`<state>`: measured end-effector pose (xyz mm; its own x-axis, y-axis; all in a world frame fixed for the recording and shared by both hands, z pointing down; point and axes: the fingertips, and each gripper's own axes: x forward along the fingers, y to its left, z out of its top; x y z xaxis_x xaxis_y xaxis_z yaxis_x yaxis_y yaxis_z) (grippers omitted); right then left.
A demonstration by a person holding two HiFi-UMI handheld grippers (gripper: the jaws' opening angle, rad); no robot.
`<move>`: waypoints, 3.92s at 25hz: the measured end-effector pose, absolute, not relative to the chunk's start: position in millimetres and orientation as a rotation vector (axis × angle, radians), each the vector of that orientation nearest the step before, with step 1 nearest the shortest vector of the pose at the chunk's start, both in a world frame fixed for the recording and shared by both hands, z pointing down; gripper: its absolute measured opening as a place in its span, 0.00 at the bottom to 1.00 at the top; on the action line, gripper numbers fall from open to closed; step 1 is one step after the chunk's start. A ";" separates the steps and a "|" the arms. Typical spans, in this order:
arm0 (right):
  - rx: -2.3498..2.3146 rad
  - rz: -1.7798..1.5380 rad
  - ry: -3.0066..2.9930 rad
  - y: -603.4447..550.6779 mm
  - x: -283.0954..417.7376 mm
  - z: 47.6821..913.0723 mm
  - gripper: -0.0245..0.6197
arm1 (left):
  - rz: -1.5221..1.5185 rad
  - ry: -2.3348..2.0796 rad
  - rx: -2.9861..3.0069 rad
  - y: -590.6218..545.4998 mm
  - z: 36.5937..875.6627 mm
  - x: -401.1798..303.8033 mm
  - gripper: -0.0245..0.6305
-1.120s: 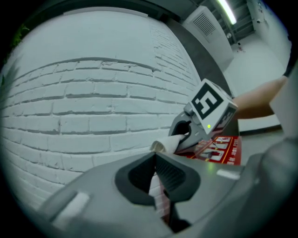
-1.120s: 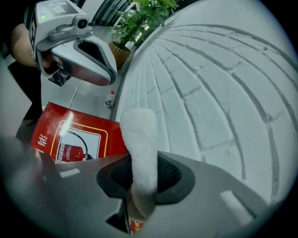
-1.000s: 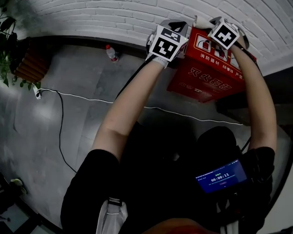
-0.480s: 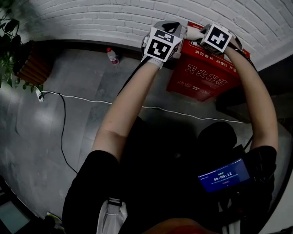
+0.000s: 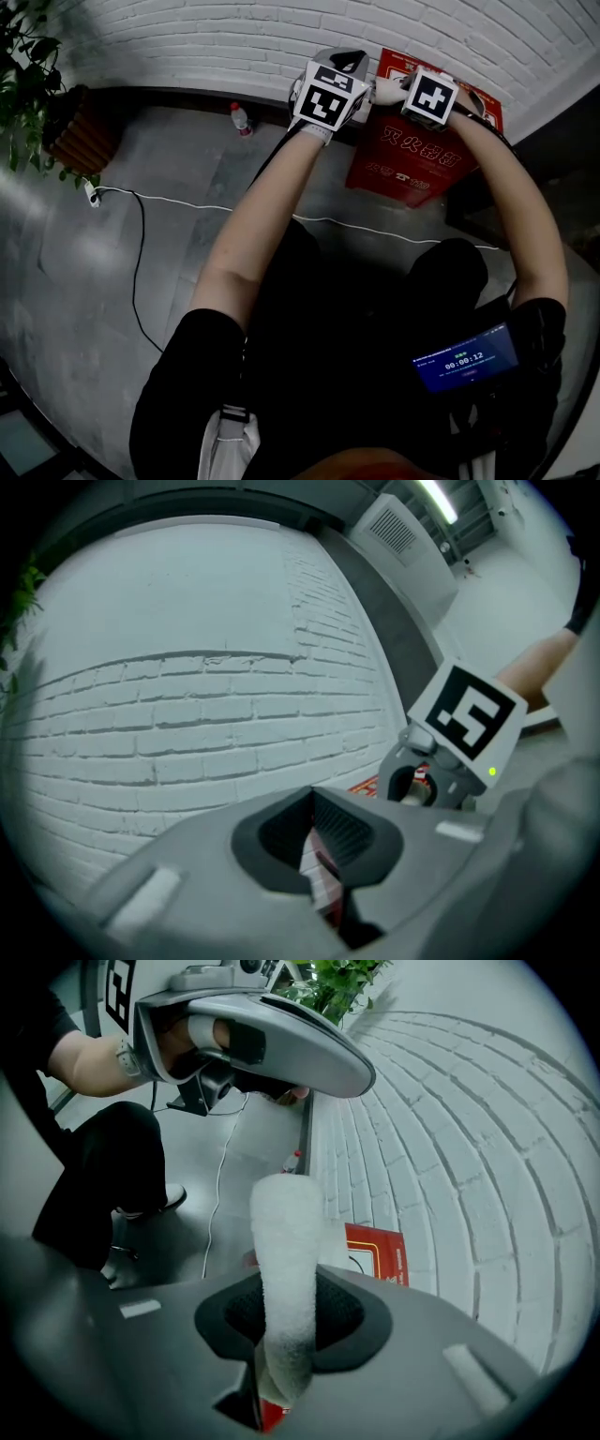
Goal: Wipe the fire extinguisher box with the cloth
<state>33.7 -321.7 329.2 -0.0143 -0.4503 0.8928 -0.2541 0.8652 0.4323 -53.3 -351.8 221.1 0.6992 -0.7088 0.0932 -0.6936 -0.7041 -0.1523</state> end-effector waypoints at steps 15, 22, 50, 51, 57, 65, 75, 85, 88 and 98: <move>0.587 -0.214 -1.650 -248.1 23.0 314.3 0.19 | -0.179 1.142 -2.734 -302.3 182.4 -59.8 0.04; 0.756 -0.275 -1.725 -237.8 60.7 268.5 0.19 | -0.146 1.004 -2.775 -265.3 167.7 -13.7 0.04; 1.564 -0.468 -1.613 -249.1 377.8 277.8 0.21 | 0.165 0.901 -2.934 -201.8 239.6 275.2 0.04; 1.570 -0.474 -1.614 -252.4 380.5 286.2 0.21 | 0.162 0.887 -2.937 -198.8 246.4 281.1 0.04; 1.528 -0.481 -1.654 -270.7 382.7 348.9 0.20 | 0.118 0.809 -2.904 -178.9 287.8 297.8 0.04; 1.261 -0.732 -1.639 -284.0 343.4 414.5 0.20 | 0.046 0.875 -2.959 -187.2 351.6 300.3 0.04; 1.271 -0.825 -1.565 -283.7 339.5 437.8 0.20 | -0.051 0.923 -2.992 -198.2 421.3 298.4 0.04; 1.114 -0.803 -1.496 -269.0 339.8 489.7 0.20 | -0.076 0.918 -2.965 -197.6 450.8 305.3 0.04; 1.046 -0.781 -1.480 -263.0 337.3 526.5 0.20 | -0.050 0.927 -2.919 -199.4 462.5 303.8 0.04; 1.002 -0.756 -1.496 -253.1 335.8 608.7 0.20 | -0.131 0.944 -2.932 -194.5 533.3 307.9 0.04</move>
<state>335.8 -253.1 608.7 -0.0116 -0.8987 0.4383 -0.1808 0.4330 0.8831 307.9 -194.5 533.3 0.8090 -0.5845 0.0630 -0.5795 -0.8109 -0.0819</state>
